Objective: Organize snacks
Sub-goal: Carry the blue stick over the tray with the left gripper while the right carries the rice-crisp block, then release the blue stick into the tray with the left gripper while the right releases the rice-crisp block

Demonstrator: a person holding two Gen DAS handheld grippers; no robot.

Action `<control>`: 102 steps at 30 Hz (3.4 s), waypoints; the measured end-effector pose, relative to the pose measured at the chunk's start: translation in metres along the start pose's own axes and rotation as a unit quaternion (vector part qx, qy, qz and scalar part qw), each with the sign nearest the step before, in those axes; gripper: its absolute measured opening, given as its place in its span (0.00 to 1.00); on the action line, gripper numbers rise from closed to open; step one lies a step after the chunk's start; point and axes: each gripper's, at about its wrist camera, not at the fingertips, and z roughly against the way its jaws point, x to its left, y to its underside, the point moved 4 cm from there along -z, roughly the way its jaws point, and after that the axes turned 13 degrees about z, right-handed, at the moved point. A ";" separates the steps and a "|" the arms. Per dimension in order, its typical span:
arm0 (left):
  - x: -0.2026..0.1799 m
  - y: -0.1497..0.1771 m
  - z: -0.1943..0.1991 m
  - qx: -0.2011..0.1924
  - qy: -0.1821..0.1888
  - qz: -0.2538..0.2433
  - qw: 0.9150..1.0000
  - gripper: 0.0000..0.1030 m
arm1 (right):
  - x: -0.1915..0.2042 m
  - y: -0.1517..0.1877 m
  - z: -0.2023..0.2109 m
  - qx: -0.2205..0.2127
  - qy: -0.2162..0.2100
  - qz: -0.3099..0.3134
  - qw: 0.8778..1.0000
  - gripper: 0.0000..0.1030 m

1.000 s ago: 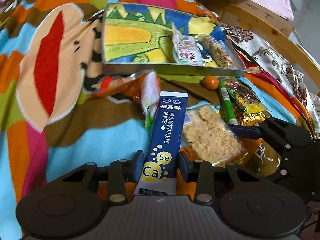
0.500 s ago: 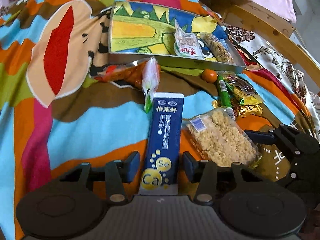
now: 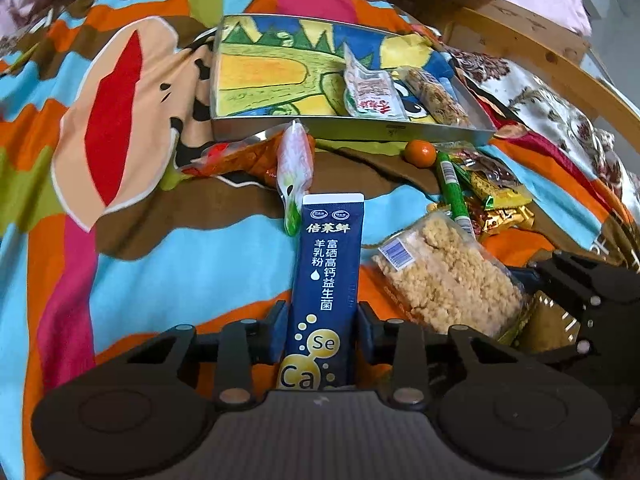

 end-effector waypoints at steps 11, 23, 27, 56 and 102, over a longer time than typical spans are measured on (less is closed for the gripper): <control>-0.012 0.005 0.030 -0.030 0.002 0.054 0.998 0.35 | 0.014 0.001 0.028 -0.053 0.108 0.149 0.982 0.74; -0.031 -0.017 0.057 -0.097 -0.003 0.074 0.993 0.35 | -0.014 -0.010 0.057 -0.106 0.127 0.084 0.983 0.74; -0.038 -0.031 0.053 -0.108 -0.012 0.082 0.991 0.35 | -0.032 -0.018 0.059 -0.122 0.136 0.058 0.982 0.74; -0.078 -0.197 -0.091 -0.156 -0.065 0.051 0.984 0.35 | -0.197 -0.079 -0.098 -0.159 0.096 -0.137 0.973 0.74; -0.045 -0.181 -0.068 -0.206 -0.085 0.098 0.970 0.88 | -0.212 -0.078 -0.048 -0.196 0.073 -0.182 0.961 0.99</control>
